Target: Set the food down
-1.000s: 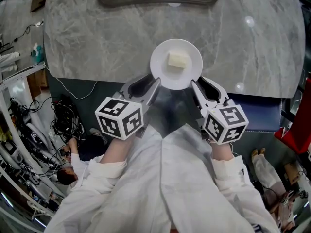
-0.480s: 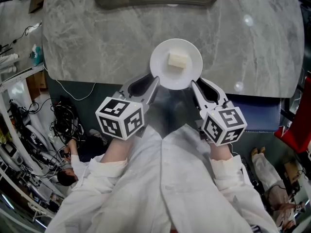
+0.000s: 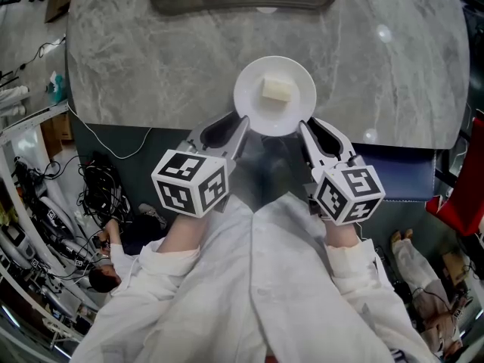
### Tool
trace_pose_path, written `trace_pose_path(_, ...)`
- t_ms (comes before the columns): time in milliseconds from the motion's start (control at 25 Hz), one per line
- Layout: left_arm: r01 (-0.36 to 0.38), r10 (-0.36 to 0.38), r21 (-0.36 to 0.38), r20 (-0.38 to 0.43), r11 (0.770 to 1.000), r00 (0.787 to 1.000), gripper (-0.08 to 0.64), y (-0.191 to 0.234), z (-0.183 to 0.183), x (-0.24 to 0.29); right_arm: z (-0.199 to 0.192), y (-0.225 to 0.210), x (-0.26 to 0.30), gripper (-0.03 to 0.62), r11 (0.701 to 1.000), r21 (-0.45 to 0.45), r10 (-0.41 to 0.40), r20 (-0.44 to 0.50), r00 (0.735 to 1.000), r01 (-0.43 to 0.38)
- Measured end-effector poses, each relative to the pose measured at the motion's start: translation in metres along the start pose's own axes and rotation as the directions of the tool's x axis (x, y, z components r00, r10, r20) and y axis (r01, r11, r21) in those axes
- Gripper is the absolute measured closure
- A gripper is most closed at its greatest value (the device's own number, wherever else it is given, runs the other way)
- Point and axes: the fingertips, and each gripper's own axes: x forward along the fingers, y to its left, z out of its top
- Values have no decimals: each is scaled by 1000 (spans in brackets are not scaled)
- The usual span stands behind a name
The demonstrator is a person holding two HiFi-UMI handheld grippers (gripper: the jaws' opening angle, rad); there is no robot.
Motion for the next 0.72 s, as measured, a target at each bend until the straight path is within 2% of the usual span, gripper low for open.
trace_pose_path(240, 25, -26, 14, 44, 1000, 999, 474, -11, 18, -13, 18, 8, -14, 520, 1000, -14, -1, 35, 999, 2)
trace_pose_path(720, 64, -75, 111, 104, 992, 992, 476, -19, 56, -42, 53, 32, -26, 522, 999, -32, -20, 153, 988, 26)
